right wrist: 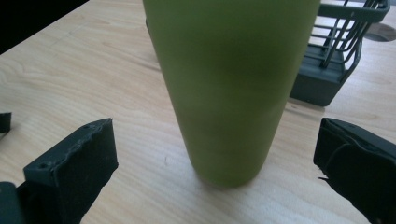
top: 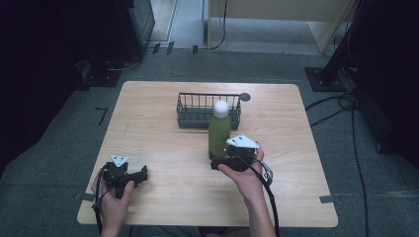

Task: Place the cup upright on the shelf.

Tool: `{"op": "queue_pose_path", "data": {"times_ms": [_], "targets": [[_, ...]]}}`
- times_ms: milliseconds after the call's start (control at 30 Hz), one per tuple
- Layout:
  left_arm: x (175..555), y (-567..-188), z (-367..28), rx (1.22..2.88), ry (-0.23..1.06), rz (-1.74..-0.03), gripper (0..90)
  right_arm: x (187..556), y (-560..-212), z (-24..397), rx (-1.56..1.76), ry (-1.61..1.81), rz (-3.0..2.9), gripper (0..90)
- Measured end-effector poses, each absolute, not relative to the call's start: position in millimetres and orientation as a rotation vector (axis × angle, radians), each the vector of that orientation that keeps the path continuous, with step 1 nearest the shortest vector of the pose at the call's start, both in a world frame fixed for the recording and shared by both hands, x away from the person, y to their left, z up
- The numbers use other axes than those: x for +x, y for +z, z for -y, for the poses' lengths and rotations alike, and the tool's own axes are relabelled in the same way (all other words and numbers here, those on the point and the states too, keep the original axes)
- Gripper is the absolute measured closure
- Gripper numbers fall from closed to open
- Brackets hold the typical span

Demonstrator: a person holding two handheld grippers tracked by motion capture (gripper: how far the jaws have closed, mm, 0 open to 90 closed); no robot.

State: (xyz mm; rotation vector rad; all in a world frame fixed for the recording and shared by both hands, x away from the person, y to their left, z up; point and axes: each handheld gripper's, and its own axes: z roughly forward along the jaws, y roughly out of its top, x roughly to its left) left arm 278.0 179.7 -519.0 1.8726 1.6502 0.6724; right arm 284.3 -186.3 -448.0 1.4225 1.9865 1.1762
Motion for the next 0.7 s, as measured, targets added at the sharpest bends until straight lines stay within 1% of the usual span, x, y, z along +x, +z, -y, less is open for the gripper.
{"op": "queue_pose_path", "data": {"times_ms": [100, 167, 300, 400, 700], "targets": [[278.0, -519.0, -179.7, 1.873, 0.672, -1.650, 0.0, 290.8, -447.0, 183.1, 1.410, 1.164, -1.978, 0.0], [278.0, -519.0, -179.7, 1.873, 0.672, -1.651, 0.0, 294.2, -445.3, 180.6, 1.400, 1.165, -1.968, 1.5], [278.1, -519.0, -179.7, 1.872, 0.672, -1.651, 0.0, 300.1, -443.8, 176.2, 1.379, 1.166, -1.939, 10.4], [278.0, -519.0, -179.7, 1.873, 0.672, -1.651, 0.0, 304.3, -444.8, 173.0, 1.368, 1.148, -1.926, 13.4], [278.1, -519.0, -179.7, 1.872, 0.673, -1.651, 0.0, 310.7, -441.2, 168.1, 1.338, 1.181, -1.827, 17.1]]}}
